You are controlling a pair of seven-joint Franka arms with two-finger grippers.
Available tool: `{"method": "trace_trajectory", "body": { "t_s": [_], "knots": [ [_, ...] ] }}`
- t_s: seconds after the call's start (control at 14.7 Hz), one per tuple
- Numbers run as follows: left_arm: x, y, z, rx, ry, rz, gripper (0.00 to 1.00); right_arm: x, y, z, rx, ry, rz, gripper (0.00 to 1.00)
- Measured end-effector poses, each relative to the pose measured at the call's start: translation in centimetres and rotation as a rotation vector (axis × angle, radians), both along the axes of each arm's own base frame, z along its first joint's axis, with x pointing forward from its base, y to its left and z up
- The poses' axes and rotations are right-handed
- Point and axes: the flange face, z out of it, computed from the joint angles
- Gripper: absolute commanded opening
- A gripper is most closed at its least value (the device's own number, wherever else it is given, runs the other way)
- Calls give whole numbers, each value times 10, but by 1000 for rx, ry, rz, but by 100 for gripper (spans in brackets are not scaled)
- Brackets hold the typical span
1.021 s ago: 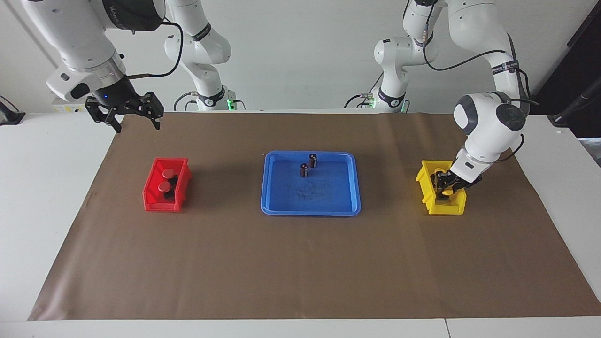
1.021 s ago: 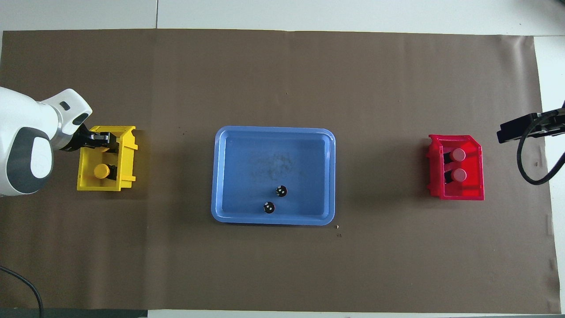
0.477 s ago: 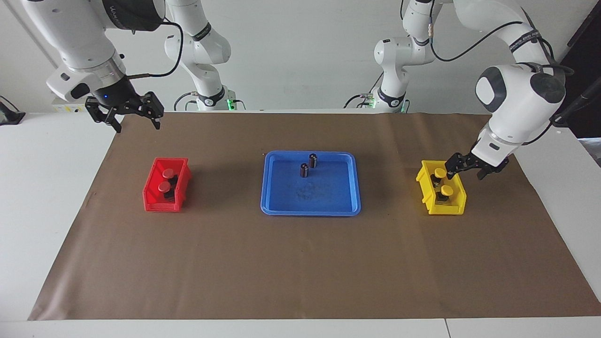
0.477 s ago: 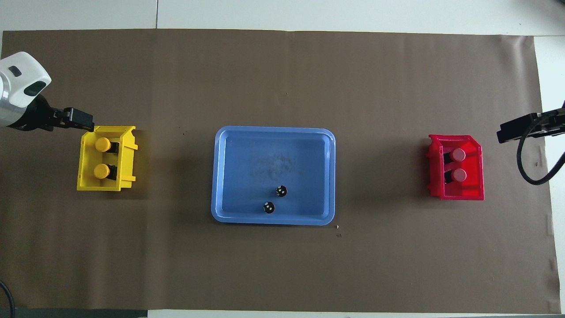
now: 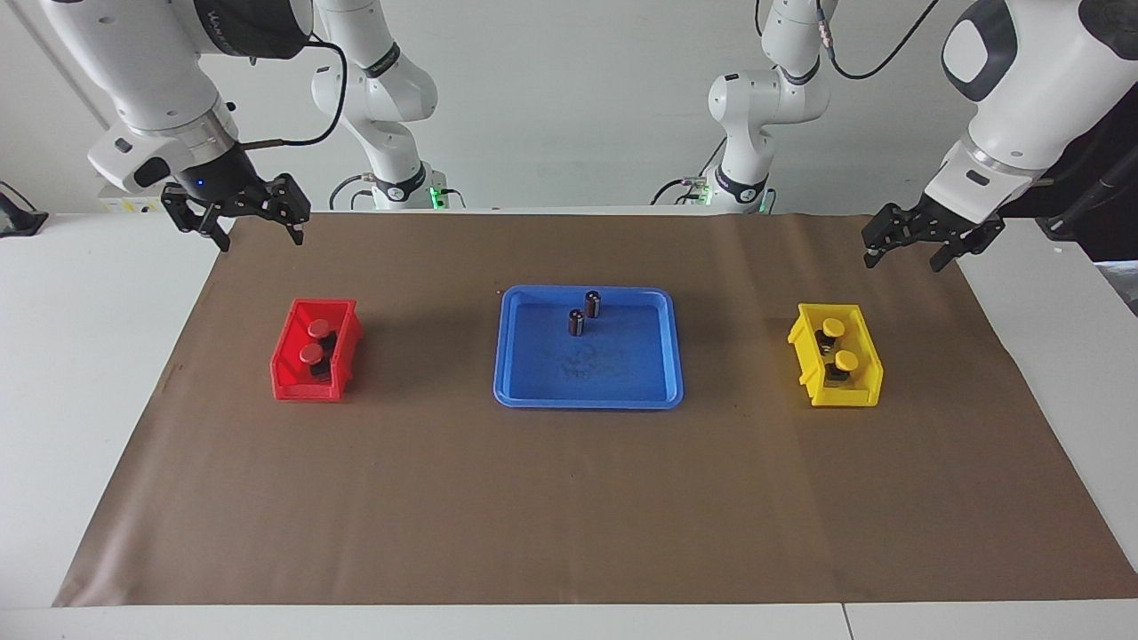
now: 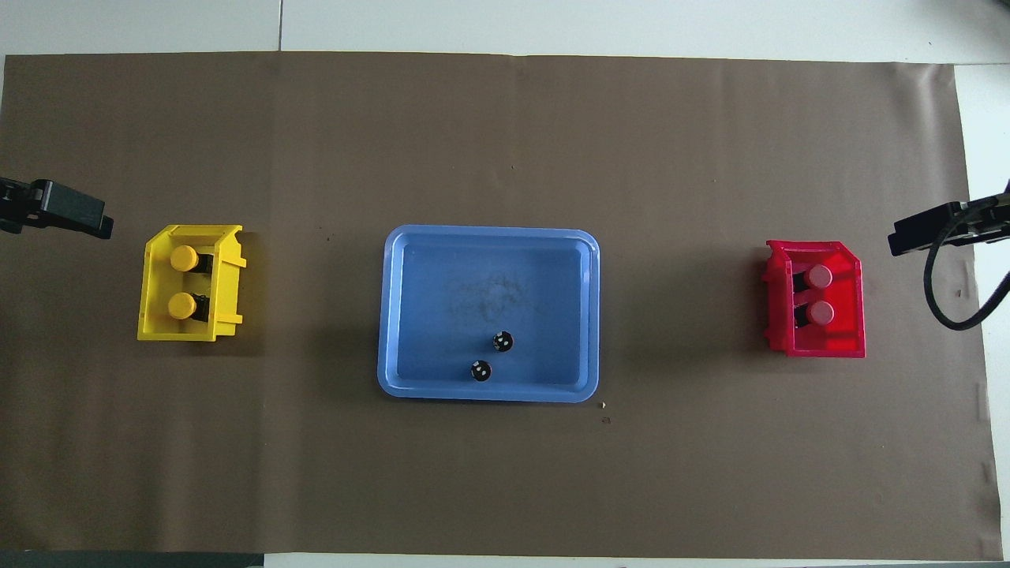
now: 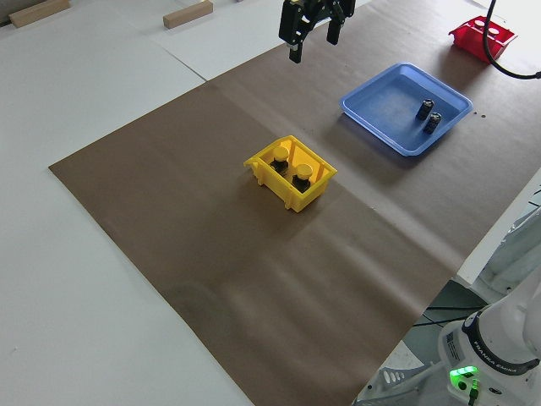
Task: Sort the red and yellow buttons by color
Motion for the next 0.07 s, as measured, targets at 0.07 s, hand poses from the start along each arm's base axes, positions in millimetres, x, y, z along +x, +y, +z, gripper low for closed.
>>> {"method": "trace_trajectory", "body": {
  "t_s": [0.07],
  "knots": [
    [-2,0,4,0,-2,0,100,0,0,0,0,0,0,100]
  ]
}}
